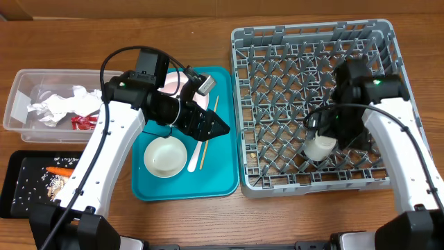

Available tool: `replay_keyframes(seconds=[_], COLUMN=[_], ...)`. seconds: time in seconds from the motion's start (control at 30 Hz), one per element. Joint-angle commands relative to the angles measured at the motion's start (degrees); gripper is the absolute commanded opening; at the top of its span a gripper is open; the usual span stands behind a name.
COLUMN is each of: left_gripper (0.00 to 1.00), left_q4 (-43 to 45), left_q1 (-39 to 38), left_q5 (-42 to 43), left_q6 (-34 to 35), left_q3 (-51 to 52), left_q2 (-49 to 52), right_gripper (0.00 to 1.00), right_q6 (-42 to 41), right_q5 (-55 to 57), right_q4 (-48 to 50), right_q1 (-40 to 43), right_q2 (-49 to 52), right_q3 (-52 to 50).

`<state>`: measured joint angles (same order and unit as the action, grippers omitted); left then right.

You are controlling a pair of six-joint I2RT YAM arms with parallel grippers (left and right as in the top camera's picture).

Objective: Sort waste into correct bins and load items into the dishwasher
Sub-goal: 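Lower the white cup upside down into the rack and open the right gripper, then reach the left gripper to the white bowl on the teal tray, grip rim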

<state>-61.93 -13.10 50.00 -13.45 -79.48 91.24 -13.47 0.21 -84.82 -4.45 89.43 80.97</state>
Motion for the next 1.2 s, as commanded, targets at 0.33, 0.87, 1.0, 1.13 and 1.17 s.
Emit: replay_keyframes(seconds=[0.33, 0.87, 1.0, 1.13, 1.17], left_gripper=[1.00, 0.56, 0.59, 0.59, 0.60], left_q4=[-11.87, -10.67, -4.39, 3.43, 4.81], left_q1=[-0.04, -0.04, -0.02, 0.15, 0.35], left_q5=[-53.86, -55.45, -56.41, -56.72, -56.83], left_q6=[31.93, 35.23, 36.87, 38.86, 39.65], left_q3=[-1.31, 5.68, 13.25, 20.55, 22.01], left_q2=[-8.63, -8.00, -7.98, -7.98, -7.98], right_gripper=[1.00, 1.00, 1.00, 1.00, 1.00], right_q6=[0.11, 0.13, 0.13, 0.11, 0.11], right_q5=[-5.05, -5.90, -5.90, -5.90, -5.90], right_q4=[-1.44, -0.81, -0.70, -0.37, -0.39], right_q1=[0.35, 0.35, 0.35, 0.35, 0.35], right_q2=[-0.96, -0.96, -0.96, -0.96, -0.96], right_q3=[4.94, 4.94, 4.92, 4.94, 4.92])
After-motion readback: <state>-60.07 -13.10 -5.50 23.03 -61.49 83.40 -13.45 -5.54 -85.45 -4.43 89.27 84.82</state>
